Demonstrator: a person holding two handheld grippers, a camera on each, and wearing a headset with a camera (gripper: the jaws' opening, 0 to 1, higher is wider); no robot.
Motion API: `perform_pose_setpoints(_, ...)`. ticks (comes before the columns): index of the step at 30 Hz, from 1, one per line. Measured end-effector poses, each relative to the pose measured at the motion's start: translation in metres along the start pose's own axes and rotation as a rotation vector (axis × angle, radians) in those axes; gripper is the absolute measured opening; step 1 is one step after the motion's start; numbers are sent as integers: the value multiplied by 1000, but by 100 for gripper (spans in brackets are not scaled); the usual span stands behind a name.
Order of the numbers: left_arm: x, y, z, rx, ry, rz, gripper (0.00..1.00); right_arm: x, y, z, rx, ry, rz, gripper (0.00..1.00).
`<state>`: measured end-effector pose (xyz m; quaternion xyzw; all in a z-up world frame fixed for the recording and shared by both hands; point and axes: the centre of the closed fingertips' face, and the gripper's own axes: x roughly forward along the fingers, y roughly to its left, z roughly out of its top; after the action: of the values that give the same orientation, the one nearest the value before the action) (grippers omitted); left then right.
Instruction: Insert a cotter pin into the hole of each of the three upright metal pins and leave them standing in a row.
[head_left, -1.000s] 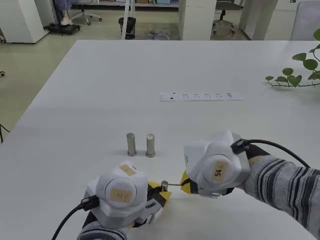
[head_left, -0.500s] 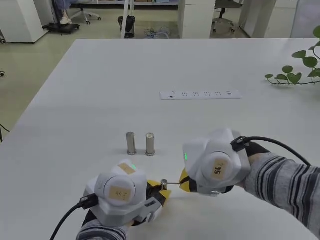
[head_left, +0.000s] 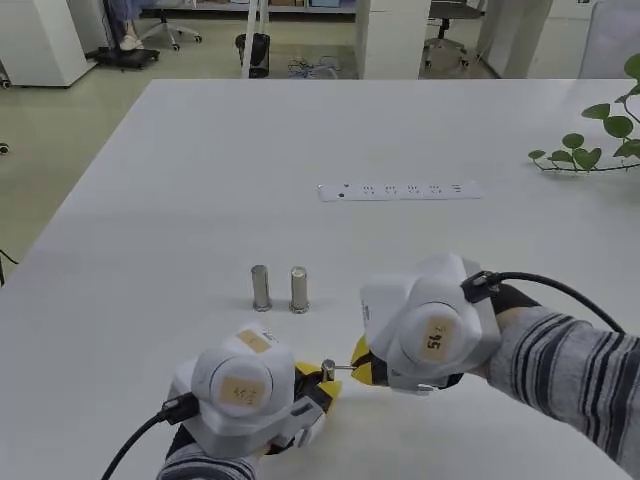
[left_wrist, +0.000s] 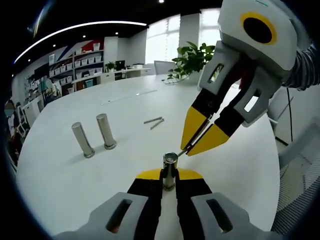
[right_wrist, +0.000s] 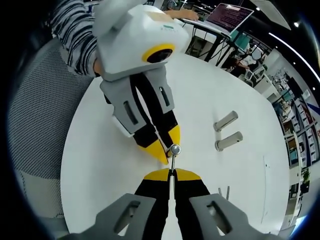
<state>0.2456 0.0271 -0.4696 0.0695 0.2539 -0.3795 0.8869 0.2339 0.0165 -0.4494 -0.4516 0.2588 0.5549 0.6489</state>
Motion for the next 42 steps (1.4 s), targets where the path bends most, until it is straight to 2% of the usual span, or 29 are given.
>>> perform_pose_setpoints(10, 2, 0, -3, -27, -1, 23, 6, 4, 0, 4, 16, -15, 4, 0)
perform_pose_setpoints(20, 3, 0, -4, -28, -9, 42, 5, 8, -1, 10, 26, -37, 2, 0)
perform_pose_setpoints(23, 3, 0, -4, -30, -11, 45, 5, 7, -3, 11, 31, -49, -14, 0)
perform_pose_setpoints(27, 3, 0, -4, -37, -12, 55, 5, 3, -4, 10, 67, -65, -18, 6)
perform_pose_setpoints(33, 3, 0, -4, -43, -14, 61, 5, -1, -5, 6, 83, -65, -21, 2)
perform_pose_setpoints(42, 3, 1, -4, -48, -14, 64, 5, 0, -2, 11, 78, -84, -14, 0)
